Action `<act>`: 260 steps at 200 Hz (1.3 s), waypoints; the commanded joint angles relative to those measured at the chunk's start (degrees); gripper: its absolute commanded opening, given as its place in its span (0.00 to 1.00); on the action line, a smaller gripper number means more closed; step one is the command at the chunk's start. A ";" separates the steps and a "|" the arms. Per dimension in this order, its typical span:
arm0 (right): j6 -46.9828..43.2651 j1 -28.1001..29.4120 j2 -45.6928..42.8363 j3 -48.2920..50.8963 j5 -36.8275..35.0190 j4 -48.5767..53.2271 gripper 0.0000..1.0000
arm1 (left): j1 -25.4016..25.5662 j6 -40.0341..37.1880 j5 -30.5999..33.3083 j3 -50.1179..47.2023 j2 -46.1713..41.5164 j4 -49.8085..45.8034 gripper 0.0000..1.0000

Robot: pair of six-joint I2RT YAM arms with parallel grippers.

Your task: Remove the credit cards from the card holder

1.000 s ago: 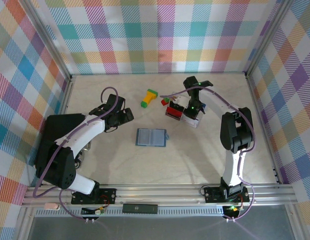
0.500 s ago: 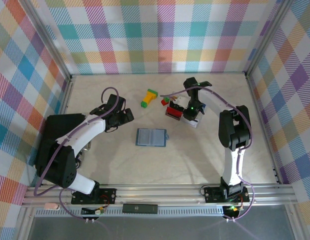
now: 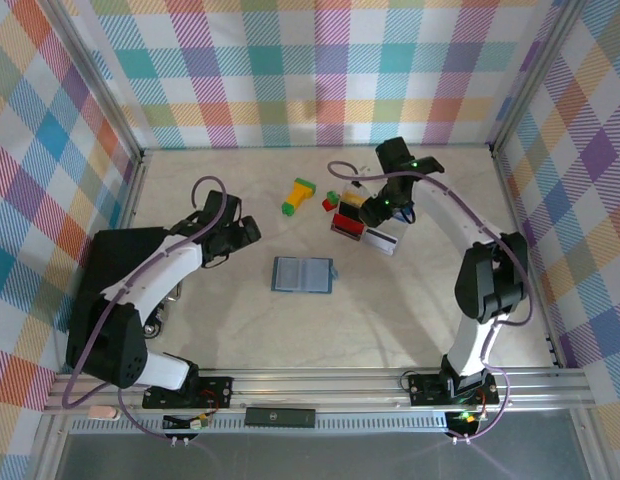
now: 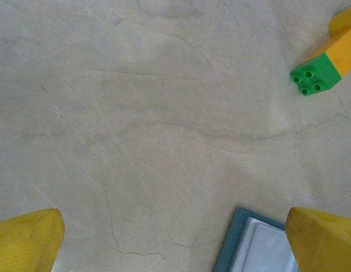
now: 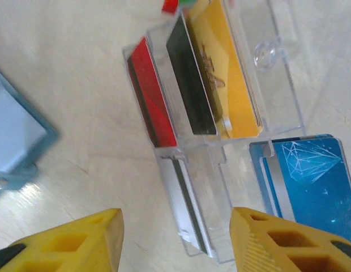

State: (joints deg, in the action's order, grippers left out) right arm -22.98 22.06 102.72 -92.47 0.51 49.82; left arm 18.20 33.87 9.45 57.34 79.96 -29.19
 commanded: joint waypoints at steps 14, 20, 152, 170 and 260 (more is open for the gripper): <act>24.82 6.24 -5.09 6.27 -0.11 -8.24 0.53 | -2.64 0.76 -3.66 -3.08 -3.32 1.67 1.00; 28.06 7.25 -5.47 6.99 0.07 -8.82 0.53 | -3.11 0.69 -4.47 -3.61 -3.56 1.91 1.00; 64.45 26.70 8.60 2.04 -4.69 -8.22 0.73 | -14.47 -3.66 -15.56 -6.15 -11.66 -1.79 1.00; 64.51 28.09 13.25 -2.81 -6.91 -4.88 0.73 | -15.29 -4.77 -16.20 -5.94 -11.88 -2.48 1.00; 62.42 30.49 27.31 -15.34 -6.55 1.96 0.72 | -17.51 -4.47 -16.82 -6.28 -13.27 -3.27 1.00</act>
State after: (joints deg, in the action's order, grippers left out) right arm 39.68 52.18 128.27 -105.95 -6.46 48.14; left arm 1.56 29.74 -5.61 51.88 67.99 -31.42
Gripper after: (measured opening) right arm 0.720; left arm 0.997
